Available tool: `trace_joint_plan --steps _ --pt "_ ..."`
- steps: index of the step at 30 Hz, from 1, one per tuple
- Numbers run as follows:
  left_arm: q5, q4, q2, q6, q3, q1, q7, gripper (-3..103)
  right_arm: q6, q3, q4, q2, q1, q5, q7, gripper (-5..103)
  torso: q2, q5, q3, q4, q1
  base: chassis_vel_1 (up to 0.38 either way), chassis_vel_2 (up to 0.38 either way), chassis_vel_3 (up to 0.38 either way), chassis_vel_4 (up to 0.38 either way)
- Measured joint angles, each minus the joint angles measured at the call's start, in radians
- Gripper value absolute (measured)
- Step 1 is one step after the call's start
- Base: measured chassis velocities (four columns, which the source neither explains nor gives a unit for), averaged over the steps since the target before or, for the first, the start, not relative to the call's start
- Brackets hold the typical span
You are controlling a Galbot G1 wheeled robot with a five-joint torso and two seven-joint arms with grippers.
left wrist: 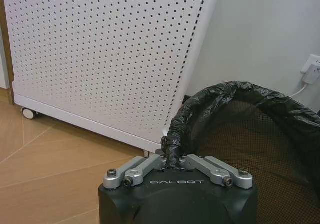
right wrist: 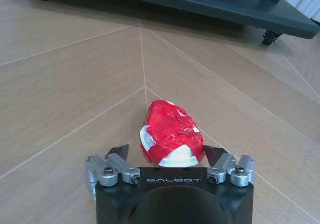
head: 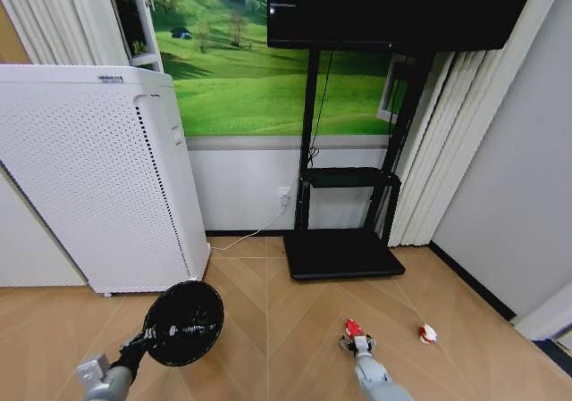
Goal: Pick up the trash bin and place the garbage on the floor into it.
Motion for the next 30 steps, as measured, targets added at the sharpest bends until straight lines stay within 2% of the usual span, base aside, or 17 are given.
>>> trace_joint_plan --steps 3,5,6,9,10,12,15,16,18,19,21,22,23,24,26,28,30 --pt "0.001 0.001 0.000 0.000 0.000 0.000 0.000 4 0.000 -0.002 0.004 -0.002 0.000 0.018 0.000 82 0.000 0.0002 0.000 0.0000 0.000 0.000 0.000 0.000 0.000" --pt "0.002 0.002 -0.001 0.000 0.000 -0.001 0.000 4 -0.002 -0.006 0.006 -0.004 0.002 0.032 -0.002 71 0.000 0.0002 0.000 0.0000 0.000 0.000 0.000 0.000 0.000" --pt "0.002 0.002 -0.001 0.000 0.000 -0.001 0.000 4 -0.002 -0.006 0.006 -0.004 0.002 0.032 -0.002 71 0.000 0.0002 0.000 0.0000 0.000 0.000 0.000 0.000 0.000" --pt "0.003 0.002 -0.002 -0.001 -0.001 0.000 0.000 4 -0.008 -0.009 0.010 -0.004 0.005 0.047 -0.005 54 0.000 0.0002 0.000 -0.0001 0.000 0.000 0.000 0.000 0.000" --pt "0.003 0.002 -0.002 -0.001 -0.001 0.000 0.000 4 -0.008 -0.009 0.010 -0.004 0.005 0.047 -0.005 54 0.000 0.0002 0.000 -0.0001 0.000 0.000 0.000 0.000 0.000" --pt "0.003 0.004 -0.002 -0.001 -0.004 0.001 0.000 4 -0.011 -0.011 0.018 -0.004 0.004 0.058 -0.006 44 0.000 0.0004 0.000 -0.0001 0.000 0.000 0.000 0.000 0.000" --pt "0.004 0.006 -0.002 -0.002 -0.006 0.001 0.000 4 -0.012 -0.011 0.027 -0.004 0.001 0.063 -0.006 38 0.000 0.0008 0.000 -0.0001 0.000 0.000 0.000 0.000 0.000" --pt "0.005 0.007 -0.002 -0.002 -0.006 0.000 0.000 4 -0.012 -0.011 0.038 -0.006 -0.002 0.069 -0.005 27 0.000 0.0003 0.000 0.0000 0.000 0.000 0.000 0.000 0.000" --pt "0.005 0.008 -0.002 -0.002 -0.006 -0.001 0.000 4 -0.012 -0.011 0.047 -0.009 -0.005 0.072 -0.005 27 0.000 0.0003 0.000 0.0000 0.000 0.000 0.000 0.000 0.000" --pt "0.006 0.010 -0.001 -0.002 -0.006 -0.004 0.000 4 -0.016 -0.011 0.066 -0.014 -0.012 0.083 -0.003 17 0.000 0.0005 0.000 -0.0001 0.000 0.000 0.000 0.000 0.000" --pt "0.007 0.011 -0.001 -0.002 -0.005 -0.005 0.001 4 -0.018 -0.011 0.079 -0.018 -0.018 0.090 -0.002 17 0.000 0.0004 0.000 -0.0001 0.000 0.000 0.000 0.000 0.000" --pt "0.007 0.012 -0.001 -0.002 -0.003 -0.006 0.001 4 -0.018 -0.011 0.092 -0.022 -0.023 0.094 0.002 12 0.000 0.0000 0.000 -0.0002 0.000 0.000 0.000 0.000 0.000" --pt "0.008 0.013 -0.001 -0.003 -0.002 -0.007 0.002 4 -0.013 -0.009 0.100 -0.022 -0.027 0.093 0.008 6 0.000 0.0001 0.000 -0.0002 0.000 0.000 0.000 0.000 0.000" --pt "0.008 0.013 -0.001 -0.003 -0.002 -0.007 0.002 4 -0.013 -0.009 0.100 -0.022 -0.027 0.093 0.008 6 0.000 0.0001 0.000 -0.0002 0.000 0.000 0.000 0.000 0.000" --pt "0.011 0.017 -0.002 -0.003 -0.001 -0.009 0.003 4 0.031 -0.003 0.108 -0.023 -0.031 0.068 0.013 -2 0.000 0.0002 0.000 -0.0001 0.000 0.000 0.000 0.000 0.000" --pt "0.011 0.018 -0.002 -0.004 0.000 -0.010 0.005 4 0.078 -0.001 0.109 -0.022 -0.031 0.031 0.015 8 -0.001 0.0001 0.000 -0.0001 0.000 0.000 0.000 0.000 0.000" --pt "0.011 0.019 -0.002 -0.004 0.001 -0.011 0.005 4 0.098 0.000 0.107 -0.021 -0.028 0.011 0.016 14 0.000 0.0003 0.000 -0.0002 0.000 0.000 0.000 0.000 0.000"
